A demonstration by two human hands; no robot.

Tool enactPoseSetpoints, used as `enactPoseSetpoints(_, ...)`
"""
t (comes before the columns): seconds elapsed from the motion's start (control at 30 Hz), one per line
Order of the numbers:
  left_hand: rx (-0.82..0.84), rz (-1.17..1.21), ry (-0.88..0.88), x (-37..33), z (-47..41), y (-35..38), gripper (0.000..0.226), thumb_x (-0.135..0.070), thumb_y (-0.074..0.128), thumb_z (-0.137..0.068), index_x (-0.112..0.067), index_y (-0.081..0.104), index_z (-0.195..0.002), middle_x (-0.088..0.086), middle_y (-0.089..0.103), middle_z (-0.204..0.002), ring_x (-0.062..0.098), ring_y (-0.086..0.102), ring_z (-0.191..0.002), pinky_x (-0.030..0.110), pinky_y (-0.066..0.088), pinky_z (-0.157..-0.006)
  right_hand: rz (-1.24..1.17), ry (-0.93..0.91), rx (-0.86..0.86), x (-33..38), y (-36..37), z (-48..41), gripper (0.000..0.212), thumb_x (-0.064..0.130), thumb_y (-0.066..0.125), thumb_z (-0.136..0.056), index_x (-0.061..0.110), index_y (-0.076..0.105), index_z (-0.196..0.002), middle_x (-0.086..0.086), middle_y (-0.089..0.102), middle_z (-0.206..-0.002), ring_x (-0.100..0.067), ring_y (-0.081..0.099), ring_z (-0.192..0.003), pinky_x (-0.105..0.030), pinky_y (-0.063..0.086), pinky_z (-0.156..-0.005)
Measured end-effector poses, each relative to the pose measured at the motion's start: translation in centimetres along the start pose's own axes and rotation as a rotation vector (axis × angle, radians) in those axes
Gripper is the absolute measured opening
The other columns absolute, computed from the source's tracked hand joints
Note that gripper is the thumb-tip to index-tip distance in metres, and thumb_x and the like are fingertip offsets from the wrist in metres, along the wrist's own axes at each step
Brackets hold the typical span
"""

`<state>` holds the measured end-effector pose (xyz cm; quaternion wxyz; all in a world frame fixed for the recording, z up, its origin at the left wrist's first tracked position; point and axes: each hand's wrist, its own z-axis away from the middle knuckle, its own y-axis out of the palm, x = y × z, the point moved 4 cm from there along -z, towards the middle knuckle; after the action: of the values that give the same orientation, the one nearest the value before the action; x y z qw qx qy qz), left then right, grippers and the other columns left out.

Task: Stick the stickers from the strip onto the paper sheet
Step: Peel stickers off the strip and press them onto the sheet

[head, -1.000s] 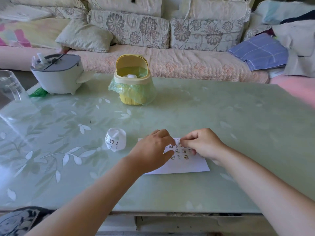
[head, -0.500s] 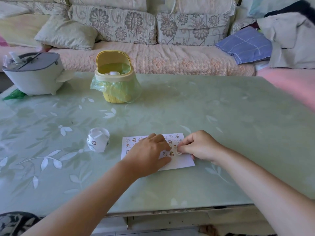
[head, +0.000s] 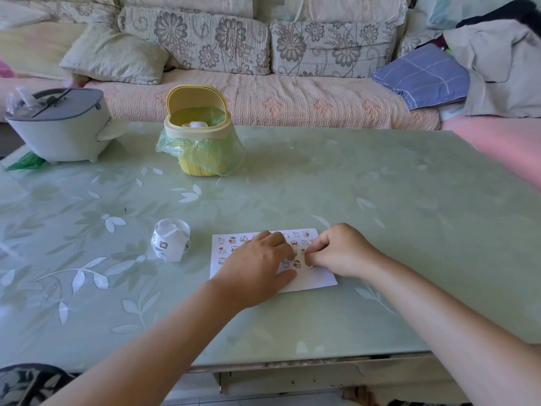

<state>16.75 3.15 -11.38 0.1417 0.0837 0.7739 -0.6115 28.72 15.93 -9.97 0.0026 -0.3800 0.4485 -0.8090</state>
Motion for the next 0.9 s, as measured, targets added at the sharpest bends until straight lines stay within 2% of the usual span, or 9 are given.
enactPoseSetpoints(0.13, -0.031, -0.038, 0.069, -0.2, 0.2, 0.3, 0.024, -0.038, 0.054, -0.092, -0.03, 0.066, -0.111, -0.009, 0.058, -0.111, 0.016, 0.049, -0.105, 0.03, 0.045, -0.079, 0.109, 0.02, -0.036, 0.2, 0.1, -0.1, 0.008, 0.027, 0.078, -0.07, 0.035, 0.076, -0.071, 0.018, 0.072, -0.082, -0.007, 0.067, -0.085, -0.028, 0.057, -0.079)
enactPoseSetpoints(0.23, -0.06, -0.044, 0.113, -0.2, 0.4, 0.6, 0.028, -0.038, 0.045, -0.091, -0.035, 0.066, -0.109, -0.009, 0.06, -0.107, 0.017, 0.053, -0.099, 0.032, 0.048, -0.074, 0.216, 0.034, -0.062, 0.7, -0.1, -0.1, 0.008, 0.032, 0.078, -0.07, 0.038, 0.074, -0.07, 0.021, 0.068, -0.082, -0.009, 0.066, -0.085, -0.026, 0.054, -0.072)
enactPoseSetpoints(0.33, -0.063, -0.064, 0.124, -0.3, 0.5, 0.6, 0.033, -0.037, 0.041, -0.09, -0.038, 0.067, -0.112, -0.009, 0.06, -0.106, 0.018, 0.056, -0.096, 0.031, 0.046, -0.071, 0.381, 0.021, -0.12, 1.7, -0.5, 0.3, 0.007, 0.034, 0.075, -0.074, 0.04, 0.072, -0.076, 0.021, 0.067, -0.088, -0.011, 0.065, -0.087, -0.022, 0.043, -0.062)
enactPoseSetpoints(0.43, -0.063, -0.071, 0.12, -0.5, 0.5, 0.5, 0.034, -0.036, 0.041, -0.09, -0.039, 0.068, -0.111, -0.009, 0.06, -0.103, 0.018, 0.057, -0.094, 0.028, 0.044, -0.069, 0.536, -0.024, -0.221, 2.3, -1.2, 0.8, 0.017, 0.044, 0.076, -0.073, 0.035, 0.073, -0.087, 0.016, 0.068, -0.092, -0.014, 0.065, -0.089, -0.024, 0.043, -0.067)
enactPoseSetpoints(0.53, -0.067, -0.077, 0.113, -0.6, 0.5, 0.5, 0.03, -0.032, 0.047, -0.089, -0.038, 0.067, -0.11, -0.008, 0.06, -0.103, 0.018, 0.057, -0.095, 0.028, 0.044, -0.07, 0.478, -0.041, -0.244, 1.4, -1.5, 1.5, 0.026, 0.054, 0.077, -0.072, 0.035, 0.072, -0.089, 0.016, 0.067, -0.091, -0.012, 0.06, -0.085, -0.025, 0.04, -0.067)
enactPoseSetpoints(0.6, -0.069, -0.086, 0.106, -0.8, 0.5, 0.6, 0.028, -0.029, 0.05, -0.088, -0.035, 0.066, -0.11, -0.007, 0.06, -0.103, 0.019, 0.057, -0.094, 0.03, 0.045, -0.071, 0.44, -0.111, -0.259, 1.0, -1.2, 1.9, 0.018, 0.05, 0.072, -0.079, 0.037, 0.072, -0.093, 0.017, 0.067, -0.094, -0.011, 0.062, -0.091, -0.024, 0.04, -0.068)
enactPoseSetpoints(0.73, -0.044, -0.154, 0.085, -1.1, 0.4, 1.0, 0.039, -0.03, 0.035, -0.089, -0.027, 0.063, -0.116, -0.005, 0.058, -0.107, 0.021, 0.055, -0.096, 0.036, 0.051, -0.074, 0.514, -0.322, -0.291, 0.2, 0.1, 2.6, 0.016, 0.036, 0.06, -0.093, 0.036, 0.073, -0.1, 0.012, 0.064, -0.1, -0.013, 0.059, -0.1, -0.027, 0.043, -0.073)
enactPoseSetpoints(0.83, -0.04, -0.195, 0.083, -1.2, 0.4, 1.2, 0.042, -0.03, 0.03, -0.09, -0.026, 0.062, -0.117, -0.005, 0.057, -0.11, 0.02, 0.055, -0.098, 0.038, 0.053, -0.073, 0.58, -0.507, -0.334, -0.6, 0.9, 3.0, 0.02, 0.023, 0.058, -0.091, 0.03, 0.076, -0.093, 0.008, 0.064, -0.093, -0.022, 0.06, -0.092, -0.03, 0.045, -0.067)
enactPoseSetpoints(0.9, -0.055, -0.207, 0.086, -1.3, 0.5, 1.2, 0.041, -0.029, 0.031, -0.089, -0.026, 0.063, -0.115, -0.005, 0.058, -0.109, 0.02, 0.057, -0.096, 0.038, 0.054, -0.069, 0.613, -0.592, -0.381, -1.0, 1.2, 3.7, 0.029, 0.02, 0.048, -0.086, 0.026, 0.076, -0.087, 0.007, 0.063, -0.089, -0.024, 0.061, -0.083, -0.03, 0.045, -0.064)
